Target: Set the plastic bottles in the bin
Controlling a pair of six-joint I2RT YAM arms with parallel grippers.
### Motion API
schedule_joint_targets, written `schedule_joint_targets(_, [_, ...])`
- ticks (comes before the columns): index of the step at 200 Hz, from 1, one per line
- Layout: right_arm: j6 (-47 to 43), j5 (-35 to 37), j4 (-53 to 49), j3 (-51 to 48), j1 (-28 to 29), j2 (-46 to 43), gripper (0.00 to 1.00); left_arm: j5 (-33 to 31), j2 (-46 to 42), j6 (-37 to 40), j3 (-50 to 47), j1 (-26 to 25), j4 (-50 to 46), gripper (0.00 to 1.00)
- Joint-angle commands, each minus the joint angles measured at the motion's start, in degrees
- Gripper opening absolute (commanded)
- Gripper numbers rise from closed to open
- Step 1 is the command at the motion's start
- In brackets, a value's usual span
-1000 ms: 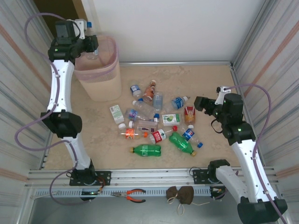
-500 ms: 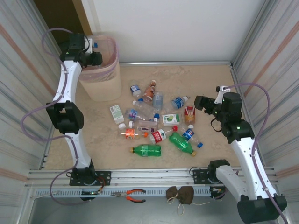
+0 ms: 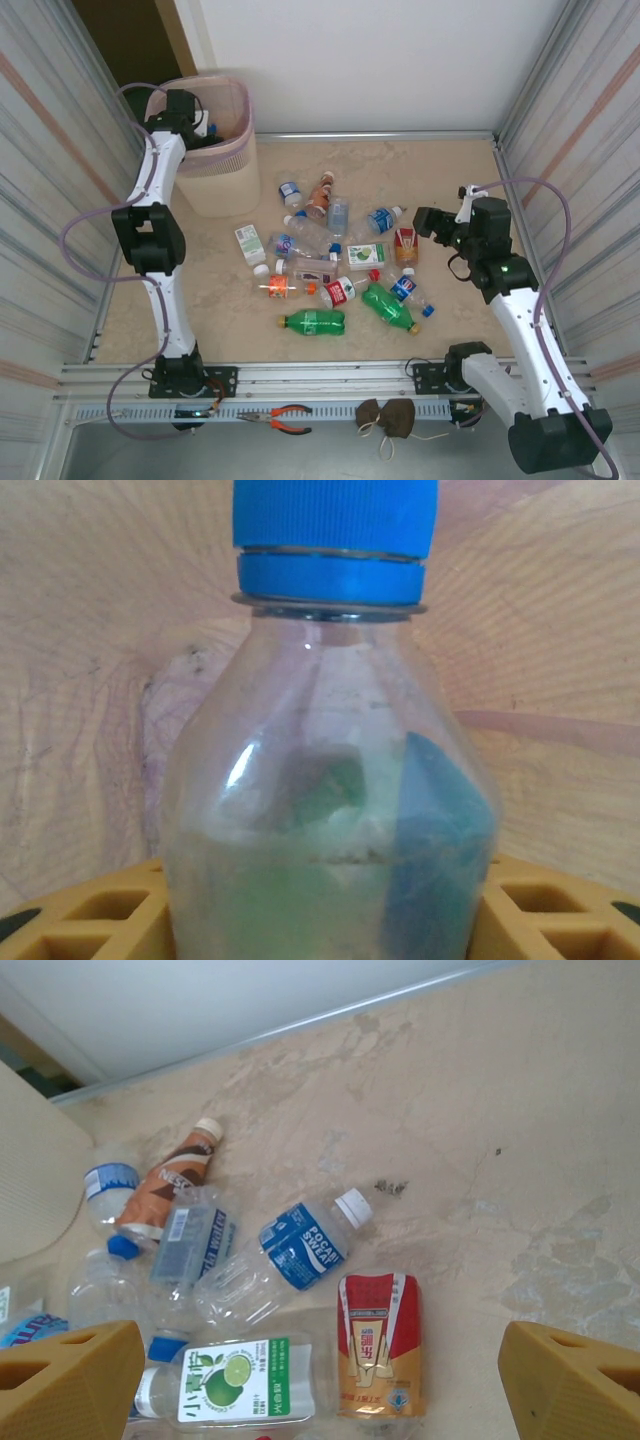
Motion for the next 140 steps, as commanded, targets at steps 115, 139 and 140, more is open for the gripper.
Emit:
schedule_joint_targets(115, [1.32, -0.37, -5.33, 0.67, 0.30, -0.10, 0.90, 4.63, -7.56, -1.51, 3.55, 0.07, -0.24, 0.73])
schedule_joint_targets(139, [1.22, -0.35, -5.68, 1.10, 0.34, -0.41, 0.90, 5.77, -10.00, -1.92, 4.94, 0.07, -0.31, 0.73])
schedule_joint_targets(140, [1.22, -0.34, -5.68, 1.10, 0.32, -0.41, 0.90, 5.80, -10.09, -1.90, 4.98, 0.03, -0.32, 0.73])
